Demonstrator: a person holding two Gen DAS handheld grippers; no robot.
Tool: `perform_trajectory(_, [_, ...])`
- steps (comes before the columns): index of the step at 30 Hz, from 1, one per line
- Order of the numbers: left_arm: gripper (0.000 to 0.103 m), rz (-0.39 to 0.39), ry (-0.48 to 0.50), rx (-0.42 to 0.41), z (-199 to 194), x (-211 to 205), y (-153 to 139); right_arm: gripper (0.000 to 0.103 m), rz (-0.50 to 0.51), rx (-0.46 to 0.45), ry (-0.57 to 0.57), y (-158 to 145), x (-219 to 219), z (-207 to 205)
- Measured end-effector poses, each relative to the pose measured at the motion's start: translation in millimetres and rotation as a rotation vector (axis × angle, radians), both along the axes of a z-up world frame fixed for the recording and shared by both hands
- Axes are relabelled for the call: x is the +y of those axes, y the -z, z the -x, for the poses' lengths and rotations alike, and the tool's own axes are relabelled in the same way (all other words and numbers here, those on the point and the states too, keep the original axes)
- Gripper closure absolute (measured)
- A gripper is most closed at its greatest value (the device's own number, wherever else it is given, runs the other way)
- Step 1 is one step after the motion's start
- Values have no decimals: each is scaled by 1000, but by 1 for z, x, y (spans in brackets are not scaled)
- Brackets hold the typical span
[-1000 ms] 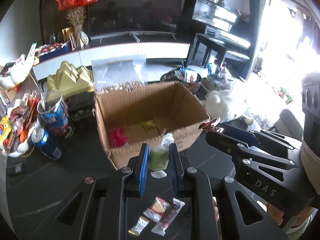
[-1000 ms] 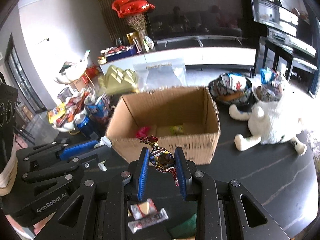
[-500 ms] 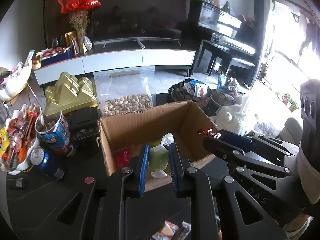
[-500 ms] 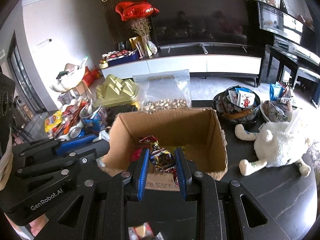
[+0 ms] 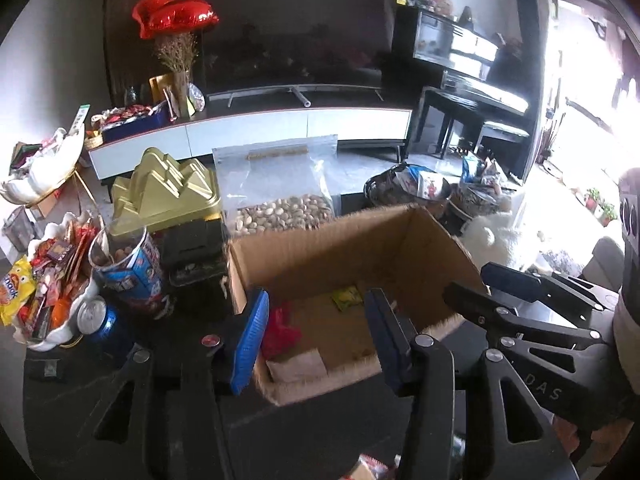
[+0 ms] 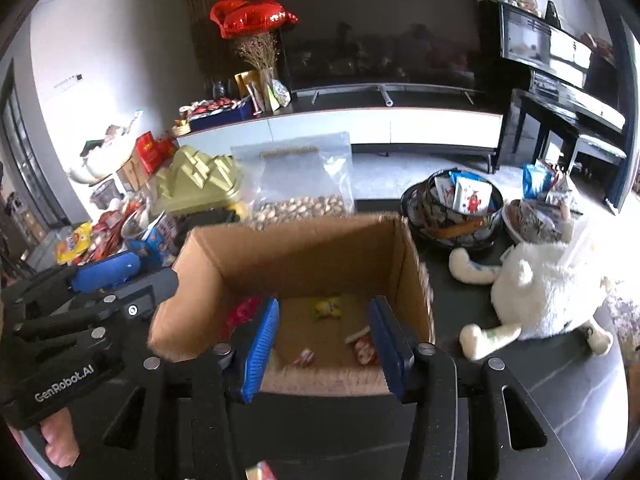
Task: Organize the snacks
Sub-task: 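Move both tools back over the remaining white snack bars on the table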
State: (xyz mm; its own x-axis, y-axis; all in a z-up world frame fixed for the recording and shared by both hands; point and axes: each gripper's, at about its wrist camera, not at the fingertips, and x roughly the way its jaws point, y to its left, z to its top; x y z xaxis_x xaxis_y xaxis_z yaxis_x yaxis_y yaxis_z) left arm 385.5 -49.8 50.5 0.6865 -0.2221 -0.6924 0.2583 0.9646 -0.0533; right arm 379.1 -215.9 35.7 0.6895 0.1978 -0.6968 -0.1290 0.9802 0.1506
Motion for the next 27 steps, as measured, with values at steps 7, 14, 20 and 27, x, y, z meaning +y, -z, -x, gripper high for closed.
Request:
perform_trajectory(7, [53,10,15,-37,45,9,-7,55,-28,1,-21,1,10,42])
perform_trajectory(14, [53,-16,37,-70,89,17,-10,55,-71,2,-19,2,19,83])
perform_trajectory(20, [53,-8,55,-81,120,25,-8,55,-105,-21,-5,0,26,116])
perform_trajectory(27, [51,-39,54,-115,154,37,5,55,-127,-93,27,7,35,153])
